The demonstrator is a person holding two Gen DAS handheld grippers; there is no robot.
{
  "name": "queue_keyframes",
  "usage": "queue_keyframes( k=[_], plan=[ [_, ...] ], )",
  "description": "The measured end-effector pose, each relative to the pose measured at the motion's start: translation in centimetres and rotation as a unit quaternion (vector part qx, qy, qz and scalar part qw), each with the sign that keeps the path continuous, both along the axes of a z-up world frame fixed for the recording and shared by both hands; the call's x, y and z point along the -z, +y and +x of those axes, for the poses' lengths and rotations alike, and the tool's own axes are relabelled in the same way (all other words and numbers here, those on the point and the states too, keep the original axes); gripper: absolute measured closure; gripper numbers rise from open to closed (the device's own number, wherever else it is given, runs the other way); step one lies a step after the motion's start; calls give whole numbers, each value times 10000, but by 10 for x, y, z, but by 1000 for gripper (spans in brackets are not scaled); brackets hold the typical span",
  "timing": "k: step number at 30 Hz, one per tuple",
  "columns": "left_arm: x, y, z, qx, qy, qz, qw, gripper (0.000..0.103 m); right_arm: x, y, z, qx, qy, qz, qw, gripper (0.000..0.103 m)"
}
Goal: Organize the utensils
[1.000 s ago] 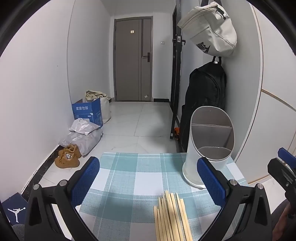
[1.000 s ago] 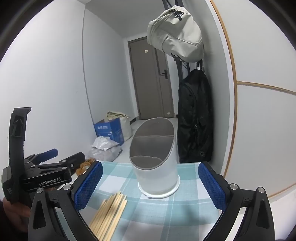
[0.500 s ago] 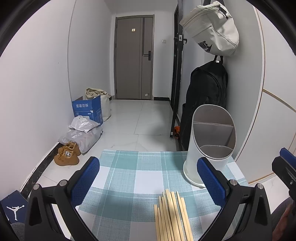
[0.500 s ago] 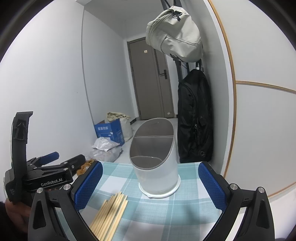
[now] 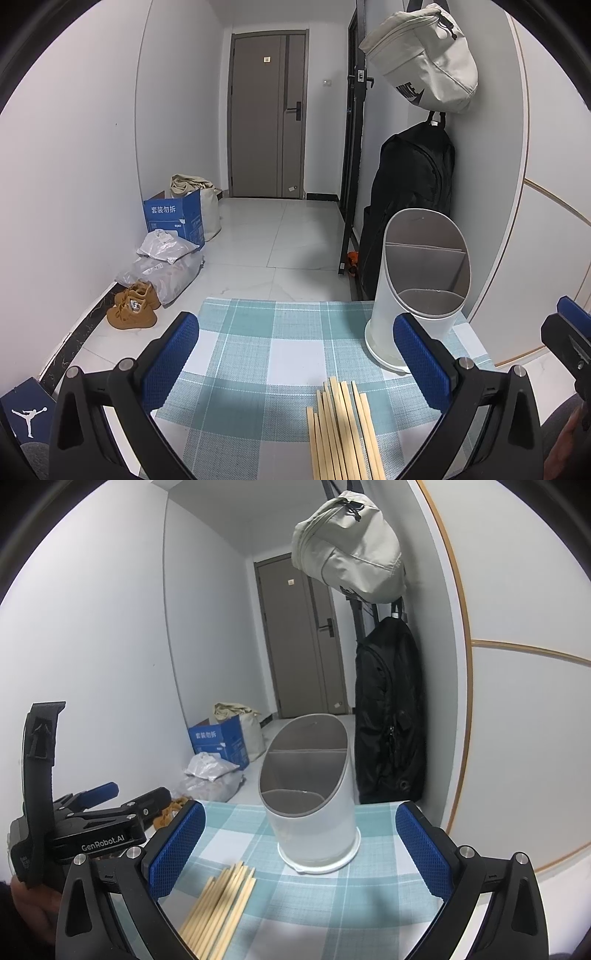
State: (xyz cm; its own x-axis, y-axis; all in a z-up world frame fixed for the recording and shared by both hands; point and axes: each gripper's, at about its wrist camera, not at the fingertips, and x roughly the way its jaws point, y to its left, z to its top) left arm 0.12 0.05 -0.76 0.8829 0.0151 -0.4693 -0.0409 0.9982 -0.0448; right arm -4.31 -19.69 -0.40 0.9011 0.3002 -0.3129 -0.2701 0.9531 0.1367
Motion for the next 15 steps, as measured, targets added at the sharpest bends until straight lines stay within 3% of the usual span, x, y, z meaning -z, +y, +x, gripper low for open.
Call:
queue_keyframes(
  k=[15],
  plan=[
    [3, -1, 0, 52, 11, 4, 10000, 1, 1, 2, -2, -17, 24, -23, 10000, 0]
  ],
)
